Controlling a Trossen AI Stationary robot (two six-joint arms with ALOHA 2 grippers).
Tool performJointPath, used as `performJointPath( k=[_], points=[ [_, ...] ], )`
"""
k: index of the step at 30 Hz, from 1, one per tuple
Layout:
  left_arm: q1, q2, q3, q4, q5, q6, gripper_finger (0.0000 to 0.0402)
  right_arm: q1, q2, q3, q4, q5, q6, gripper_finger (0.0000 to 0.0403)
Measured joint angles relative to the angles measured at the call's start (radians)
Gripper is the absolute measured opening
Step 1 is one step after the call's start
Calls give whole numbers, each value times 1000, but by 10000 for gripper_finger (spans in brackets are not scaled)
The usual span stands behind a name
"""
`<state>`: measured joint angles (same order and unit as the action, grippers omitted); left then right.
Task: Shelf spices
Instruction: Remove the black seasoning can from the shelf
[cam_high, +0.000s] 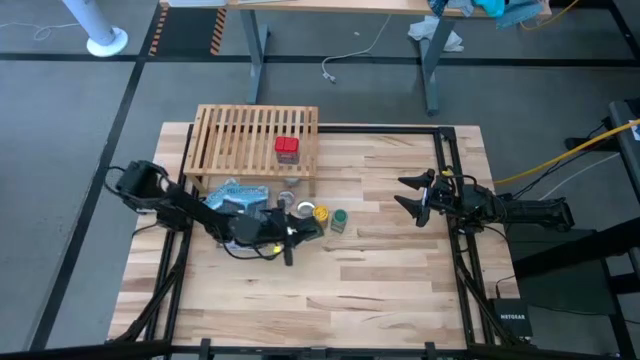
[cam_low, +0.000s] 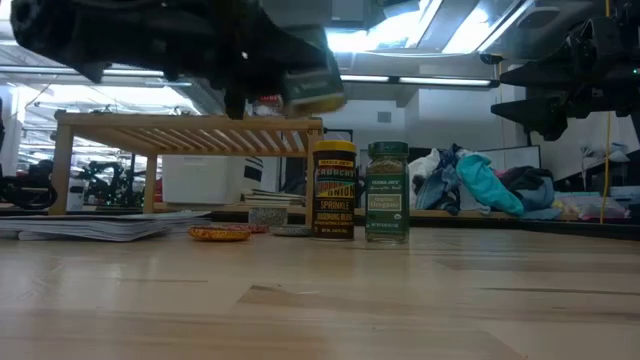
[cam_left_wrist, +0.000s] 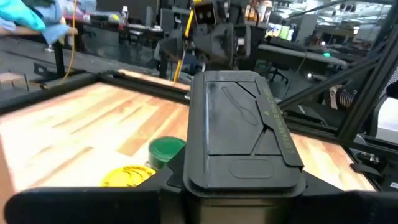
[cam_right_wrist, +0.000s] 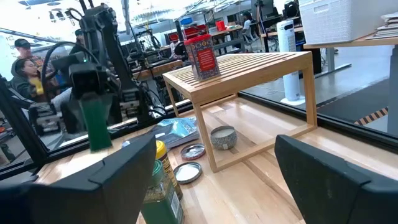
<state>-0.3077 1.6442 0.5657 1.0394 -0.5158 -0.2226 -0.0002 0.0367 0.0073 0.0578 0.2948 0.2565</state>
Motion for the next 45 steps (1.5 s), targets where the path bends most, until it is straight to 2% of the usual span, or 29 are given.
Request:
performJointPath(
  k=[9, 16, 20, 27, 35, 45],
  points=[
    [0, 155, 80, -3, 3, -60, 100, 0, 0, 0, 0, 0, 0, 335],
    [-4, 248, 114, -9, 56, -112, 101, 0, 0, 0, 0, 0, 0, 335],
    [-4, 276, 116, -11, 95, -117, 113, 0, 0, 0, 0, 0, 0, 335],
    [0, 332, 116, -7, 98, -184, 101, 0, 0, 0, 0, 0, 0, 335],
    [30, 365, 117, -6, 132, -225, 114, 0, 0, 0, 0, 0, 0, 335],
    [62, 396, 142, 12, 184, -215, 117, 0, 0, 0, 0, 0, 0, 335]
  ],
)
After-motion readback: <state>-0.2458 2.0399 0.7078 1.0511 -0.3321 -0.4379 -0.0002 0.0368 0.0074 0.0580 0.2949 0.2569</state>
